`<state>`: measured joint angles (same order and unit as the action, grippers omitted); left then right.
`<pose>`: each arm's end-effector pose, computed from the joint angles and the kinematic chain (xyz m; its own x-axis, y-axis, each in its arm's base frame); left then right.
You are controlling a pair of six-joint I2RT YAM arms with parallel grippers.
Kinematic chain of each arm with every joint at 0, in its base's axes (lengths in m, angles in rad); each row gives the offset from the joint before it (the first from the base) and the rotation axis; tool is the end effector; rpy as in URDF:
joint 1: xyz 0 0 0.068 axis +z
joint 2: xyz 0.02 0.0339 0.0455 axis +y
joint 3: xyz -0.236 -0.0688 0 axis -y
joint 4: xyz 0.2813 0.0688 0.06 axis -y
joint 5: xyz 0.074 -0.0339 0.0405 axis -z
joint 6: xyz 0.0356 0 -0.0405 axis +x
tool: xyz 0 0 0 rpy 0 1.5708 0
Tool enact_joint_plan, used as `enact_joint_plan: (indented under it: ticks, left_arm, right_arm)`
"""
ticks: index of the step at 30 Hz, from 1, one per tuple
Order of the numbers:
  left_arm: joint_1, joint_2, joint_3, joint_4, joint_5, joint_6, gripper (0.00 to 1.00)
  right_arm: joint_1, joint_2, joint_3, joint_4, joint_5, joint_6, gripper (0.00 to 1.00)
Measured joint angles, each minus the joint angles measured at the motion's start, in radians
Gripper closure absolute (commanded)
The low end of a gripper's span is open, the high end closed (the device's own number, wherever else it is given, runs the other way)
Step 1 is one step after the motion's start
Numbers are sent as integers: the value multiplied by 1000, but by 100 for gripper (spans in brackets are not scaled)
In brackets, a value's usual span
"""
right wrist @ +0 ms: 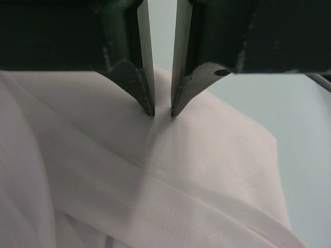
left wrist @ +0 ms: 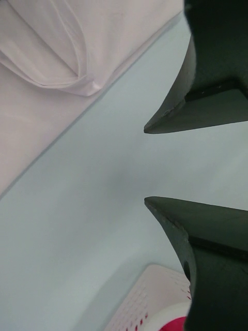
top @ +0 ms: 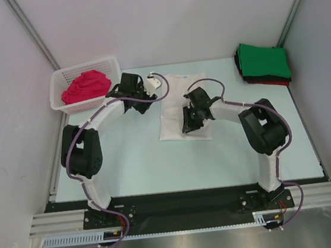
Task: Fold and stack the t-shirts
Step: Fold the tshirt
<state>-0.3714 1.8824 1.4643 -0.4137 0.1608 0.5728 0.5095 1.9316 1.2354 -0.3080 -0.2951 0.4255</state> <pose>0.4147 -0.1676 0.1981 -0.3302 0.7027 -0.6302 0.7588 0.5947 0.2656 0.3578 0.2118 0.1088 -0.9198 -0.0615 -0.3876 -0.2451 0.8613 0.4451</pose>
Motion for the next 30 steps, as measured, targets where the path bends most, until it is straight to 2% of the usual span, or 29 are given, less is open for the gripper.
enact_joint_plan:
  ticks: [10, 16, 25, 30]
  left_arm:
    - [14, -78, -116, -2, 0, -6, 42]
    - [14, -78, -120, -8, 3, -6, 42]
    - [14, -78, -95, -63, 53, -15, 42]
    - [7, -77, -93, -82, 104, -25, 44]
  right_arm:
    - [-21, 150, 247, -67, 141, -28, 76]
    - [-36, 237, 397, -135, 211, -63, 74]
    - [-82, 364, 725, -218, 344, -124, 72]
    - [-120, 326, 708, -228, 379, -132, 68]
